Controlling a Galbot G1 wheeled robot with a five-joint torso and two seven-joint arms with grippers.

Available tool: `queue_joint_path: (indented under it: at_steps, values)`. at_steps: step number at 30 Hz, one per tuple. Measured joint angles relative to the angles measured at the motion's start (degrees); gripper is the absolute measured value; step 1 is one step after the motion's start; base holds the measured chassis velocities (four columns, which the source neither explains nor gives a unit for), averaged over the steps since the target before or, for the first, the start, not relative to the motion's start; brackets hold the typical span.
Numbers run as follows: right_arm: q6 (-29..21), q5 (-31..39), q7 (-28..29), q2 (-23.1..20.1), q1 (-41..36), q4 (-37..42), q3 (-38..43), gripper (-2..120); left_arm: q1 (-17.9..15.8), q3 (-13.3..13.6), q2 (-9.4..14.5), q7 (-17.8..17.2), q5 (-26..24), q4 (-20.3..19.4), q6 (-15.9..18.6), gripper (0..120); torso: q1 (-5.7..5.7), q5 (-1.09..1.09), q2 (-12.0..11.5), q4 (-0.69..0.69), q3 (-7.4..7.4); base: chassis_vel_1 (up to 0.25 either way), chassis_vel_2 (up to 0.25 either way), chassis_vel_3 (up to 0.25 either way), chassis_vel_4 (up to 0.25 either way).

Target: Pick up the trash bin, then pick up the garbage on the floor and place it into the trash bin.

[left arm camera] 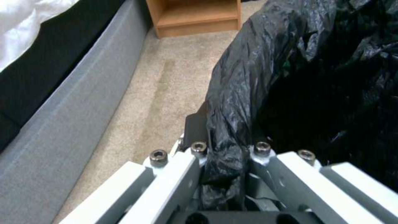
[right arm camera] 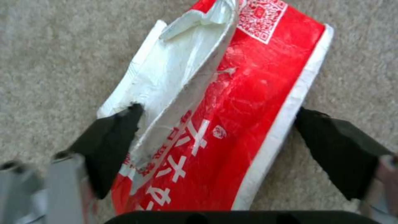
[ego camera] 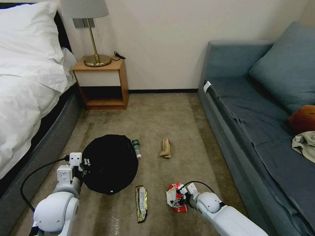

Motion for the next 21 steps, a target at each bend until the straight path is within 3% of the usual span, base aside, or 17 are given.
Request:
queue_joint_path:
  at_steps: [12,15,17,21]
  values:
    - [1.0,-0.3,-0.6,-1.1,-1.0,0.8,1.5,57,0.4,0.1,-0.5,0.1,0.2,-0.7,-0.2,4,0.0,0.04,0.0,0.01,0.0,0.0,0.0,0.0,0.0]
    - [1.1,-0.5,-0.5,-1.3,-1.4,1.2,2.1,47,0.7,0.2,-0.6,0.1,0.4,-1.0,-0.4,4,0.0,0.04,0.0,0.01,0.0,0.0,0.0,0.0,0.0]
    - [1.2,-0.9,-0.4,-1.5,-1.9,1.6,3.0,34,1.1,0.2,-0.8,0.3,0.5,-1.4,-0.6,4,0.0,0.04,0.0,0.01,0.0,0.0,0.0,0.0,0.0]
    - [1.3,-1.2,-0.1,-2.0,-2.3,1.8,4.4,22,1.5,0.3,-1.0,0.3,0.7,-1.8,-0.8,4,0.0,0.02,0.0,0.01,0.0,0.0,0.0,0.0,0.0]
